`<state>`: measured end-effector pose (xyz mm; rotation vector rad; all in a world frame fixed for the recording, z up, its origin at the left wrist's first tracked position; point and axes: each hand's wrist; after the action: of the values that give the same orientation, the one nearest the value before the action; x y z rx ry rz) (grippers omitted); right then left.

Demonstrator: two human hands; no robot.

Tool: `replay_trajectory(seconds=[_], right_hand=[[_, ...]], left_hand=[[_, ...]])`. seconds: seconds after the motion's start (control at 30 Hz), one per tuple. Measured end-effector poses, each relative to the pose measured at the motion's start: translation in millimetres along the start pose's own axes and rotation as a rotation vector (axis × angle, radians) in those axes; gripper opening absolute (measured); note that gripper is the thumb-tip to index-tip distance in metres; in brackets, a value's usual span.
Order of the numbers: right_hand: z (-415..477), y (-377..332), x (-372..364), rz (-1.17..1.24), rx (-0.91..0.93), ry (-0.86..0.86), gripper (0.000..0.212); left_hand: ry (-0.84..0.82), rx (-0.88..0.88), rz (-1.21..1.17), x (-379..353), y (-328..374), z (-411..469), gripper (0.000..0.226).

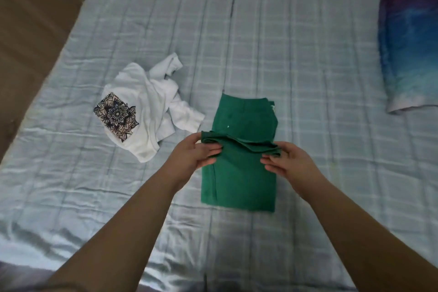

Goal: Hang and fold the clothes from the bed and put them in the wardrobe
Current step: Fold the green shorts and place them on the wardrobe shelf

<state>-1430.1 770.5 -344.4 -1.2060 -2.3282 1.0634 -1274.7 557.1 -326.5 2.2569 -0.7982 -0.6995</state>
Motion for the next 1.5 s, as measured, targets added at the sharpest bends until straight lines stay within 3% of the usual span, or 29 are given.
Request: replay_trajectory(seconds=[0.07, 0.23, 0.4, 0.53, 0.67, 0.77, 0.9, 1.0, 1.1, 1.3, 1.5], right_hand=[[45.5, -14.8, -1.6, -0.216, 0.038, 0.110, 0.015], [157.7, -28.0, 0.6, -0.689, 0.233, 0.351, 0.021], [238.9, -7.0, 7.4, -0.977, 0.288, 0.492, 0.023], [260.2, 17.4, 6.0, -1.045, 0.334, 0.599, 0.011], [268.5, 22.9, 5.9, -0.995, 0.316, 0.616, 0.032], [251.9, 22.2, 1.4, -1.005, 0.437, 0.672, 0.051], [204.6, 41.4, -20.1, -1.271, 0.669, 0.584, 0.055], [169.1, 76.4, -32.2, -1.524, 0.659, 0.398, 0.061], [138.4, 114.6, -30.6, -1.632, 0.610, 0.317, 0.067], [121.3, 170.7, -8.5, -1.679, 0.530, 0.291, 0.072], [125.9, 179.5, -11.4, -1.661, 0.498, 0.291, 0.070]], left_hand=[[0.083, -0.048, 0.146, -8.0, 15.1, 42.0, 0.030], [0.237, -0.164, 0.370, -15.6, 30.6, 150.8, 0.013], [0.281, -0.278, 0.792, -11.3, 12.8, 252.2, 0.019], [0.350, -0.310, 0.860, -6.9, -15.8, 286.7, 0.026], [0.372, -0.380, 0.845, 0.3, -28.8, 292.9, 0.030], [0.379, -0.510, 0.865, 2.2, -36.0, 275.6, 0.043], [0.242, -0.792, 1.252, -1.7, -63.9, 222.5, 0.056], [0.072, -0.724, 1.458, -4.8, -100.7, 185.5, 0.063], [-0.005, -0.620, 1.583, 1.5, -139.8, 159.9, 0.066], [0.029, -0.532, 1.673, 35.6, -183.6, 146.8, 0.070], [0.045, -0.552, 1.689, 38.7, -189.7, 146.6, 0.070]])
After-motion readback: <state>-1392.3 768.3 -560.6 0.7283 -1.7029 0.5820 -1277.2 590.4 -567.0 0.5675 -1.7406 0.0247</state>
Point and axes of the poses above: each hand's wrist, its own z-axis towards the middle knuckle, its own x-axis out of the back of the hand, y = z × x, and after that the axes turned 8 degrees about -z, right-handed
